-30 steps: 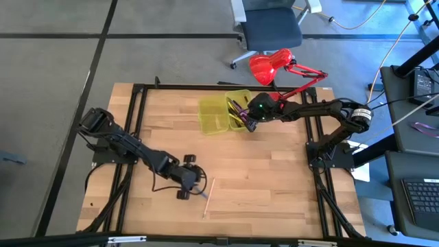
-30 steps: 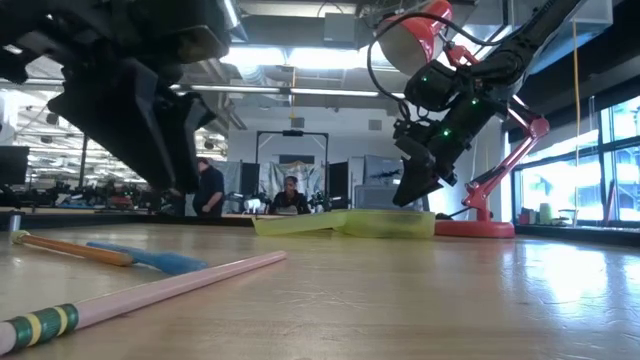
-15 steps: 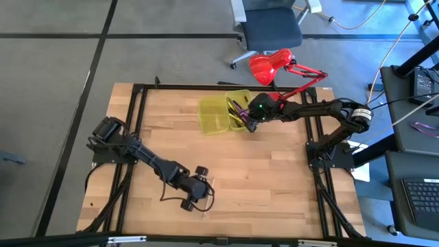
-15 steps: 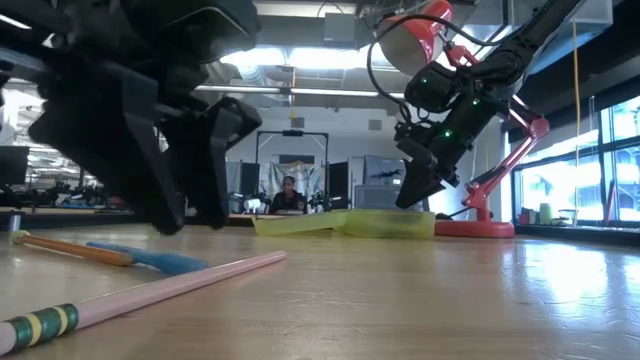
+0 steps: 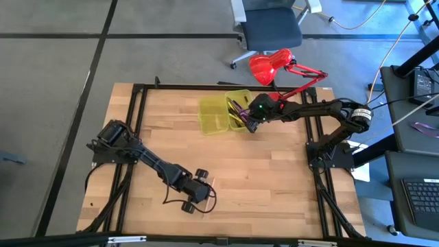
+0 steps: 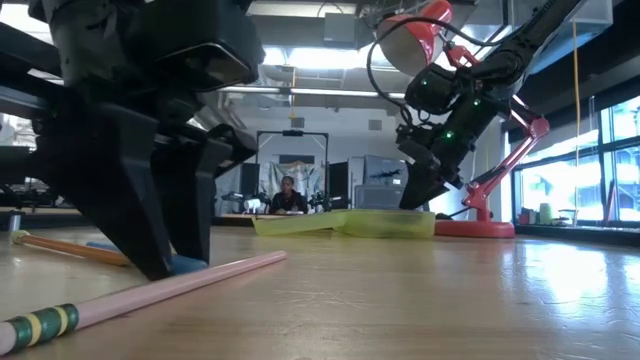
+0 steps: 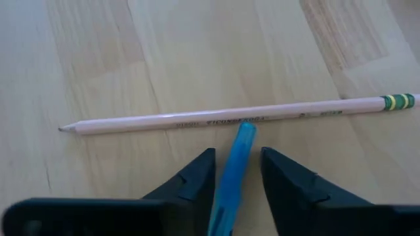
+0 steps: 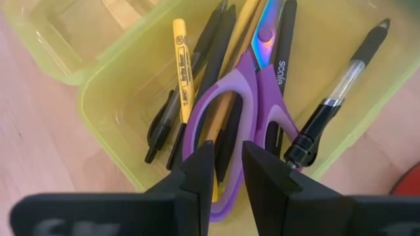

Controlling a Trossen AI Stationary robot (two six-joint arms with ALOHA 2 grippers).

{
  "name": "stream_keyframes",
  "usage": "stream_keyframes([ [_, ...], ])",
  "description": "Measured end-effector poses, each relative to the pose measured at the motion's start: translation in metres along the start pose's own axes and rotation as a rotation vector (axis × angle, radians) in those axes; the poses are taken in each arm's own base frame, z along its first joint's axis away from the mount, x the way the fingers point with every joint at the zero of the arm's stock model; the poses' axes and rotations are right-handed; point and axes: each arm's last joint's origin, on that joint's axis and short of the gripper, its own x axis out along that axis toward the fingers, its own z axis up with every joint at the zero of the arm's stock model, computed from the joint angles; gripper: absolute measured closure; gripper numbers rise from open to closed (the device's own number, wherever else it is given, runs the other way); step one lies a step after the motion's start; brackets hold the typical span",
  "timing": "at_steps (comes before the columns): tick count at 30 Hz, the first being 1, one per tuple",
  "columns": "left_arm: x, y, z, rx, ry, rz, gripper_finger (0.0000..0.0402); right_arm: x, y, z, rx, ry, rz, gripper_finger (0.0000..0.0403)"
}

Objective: Pick & place school supplies into a supply box
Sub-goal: Put the blue pen into the yellow supply box

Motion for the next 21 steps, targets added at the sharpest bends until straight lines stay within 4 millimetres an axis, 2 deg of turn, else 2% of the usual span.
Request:
stream_keyframes([
  [10,0.001,0.0,-0.001,0.07,0.002,0.002,0.0386,0.0,0.0,0.001,-0.031,-0.011,0.001,0.0318],
  [16,-0.003,0.002,0.001,0.079,-0.017,0.059,0.0383,0.0,0.001,0.004,-0.033,-0.043,0.021,0.0318],
  [21,-0.018,0.012,0.003,0.094,-0.037,0.209,0.0387,-0.001,0.007,0.007,-0.077,-0.059,0.143,0.0318],
])
